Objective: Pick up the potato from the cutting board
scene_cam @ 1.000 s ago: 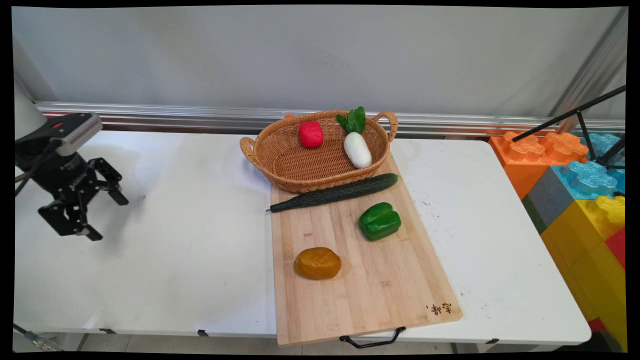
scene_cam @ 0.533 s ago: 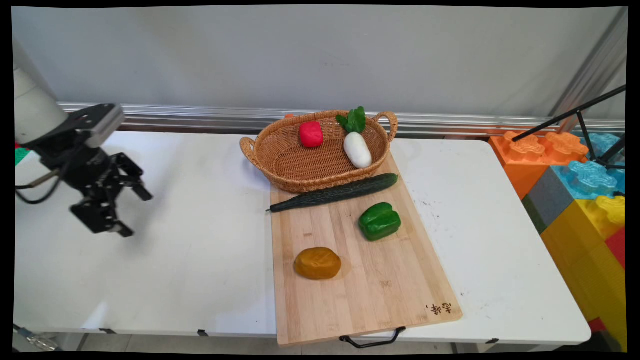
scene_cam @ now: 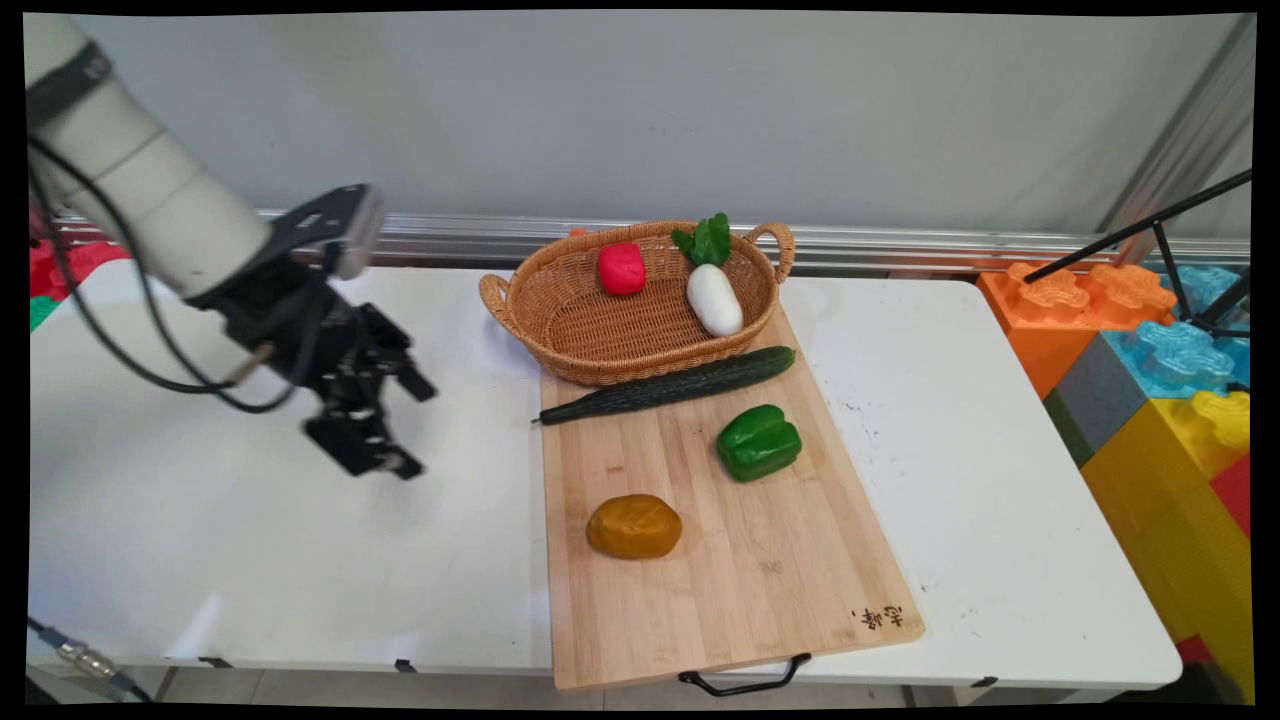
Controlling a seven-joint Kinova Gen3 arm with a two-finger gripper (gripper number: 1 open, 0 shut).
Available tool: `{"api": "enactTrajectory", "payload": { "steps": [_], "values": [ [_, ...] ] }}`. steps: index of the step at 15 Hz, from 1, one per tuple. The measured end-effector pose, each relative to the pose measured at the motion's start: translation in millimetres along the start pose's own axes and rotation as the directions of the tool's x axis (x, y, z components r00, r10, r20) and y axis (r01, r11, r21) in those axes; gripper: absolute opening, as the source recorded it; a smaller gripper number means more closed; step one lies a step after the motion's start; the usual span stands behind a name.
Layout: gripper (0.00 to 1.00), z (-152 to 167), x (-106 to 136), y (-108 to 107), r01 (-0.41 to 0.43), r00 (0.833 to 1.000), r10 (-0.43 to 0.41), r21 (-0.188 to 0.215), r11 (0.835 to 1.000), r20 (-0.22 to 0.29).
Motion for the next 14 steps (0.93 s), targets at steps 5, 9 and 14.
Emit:
{"api": "enactTrajectory", "payload": {
  "steps": [5,9,14],
  "values": [
    [1.0,25,59,20,0.015,0.998,-0.014,0.005,1.0,-0.053],
    [1.0,58,91,28,0.013,0.998,-0.012,0.023,1.0,-0.069],
    [1.0,98,96,30,-0.001,0.999,0.002,0.025,1.0,-0.053]
  ]
}}
